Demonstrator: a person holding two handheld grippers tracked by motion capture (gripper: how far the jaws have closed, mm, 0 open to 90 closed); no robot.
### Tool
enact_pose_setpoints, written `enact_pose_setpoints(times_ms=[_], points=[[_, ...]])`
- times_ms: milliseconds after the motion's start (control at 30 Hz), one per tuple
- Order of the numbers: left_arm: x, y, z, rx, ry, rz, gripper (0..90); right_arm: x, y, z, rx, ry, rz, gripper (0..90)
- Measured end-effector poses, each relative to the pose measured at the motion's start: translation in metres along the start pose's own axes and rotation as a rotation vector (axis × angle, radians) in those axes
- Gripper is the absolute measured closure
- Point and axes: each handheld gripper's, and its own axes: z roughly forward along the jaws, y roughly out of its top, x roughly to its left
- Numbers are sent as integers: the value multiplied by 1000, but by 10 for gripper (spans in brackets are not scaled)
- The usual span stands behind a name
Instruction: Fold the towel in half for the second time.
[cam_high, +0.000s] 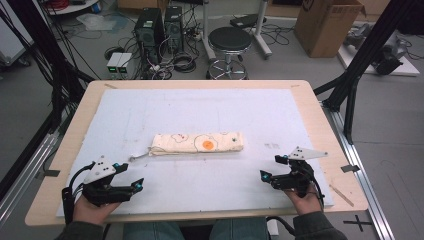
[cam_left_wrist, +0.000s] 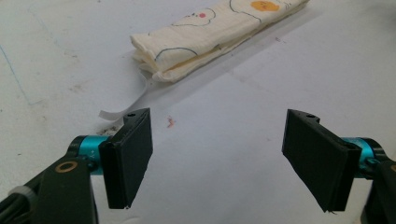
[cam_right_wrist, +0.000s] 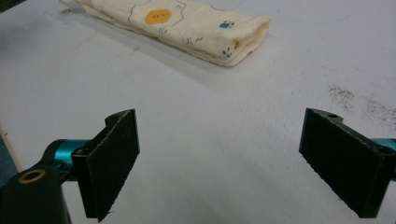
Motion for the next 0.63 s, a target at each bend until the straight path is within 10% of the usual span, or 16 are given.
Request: enact_pose_setpoints(times_ms=[633], points=[[1,-5,12,33,-1,9,250,5,-5,2,6,5,-16,116]])
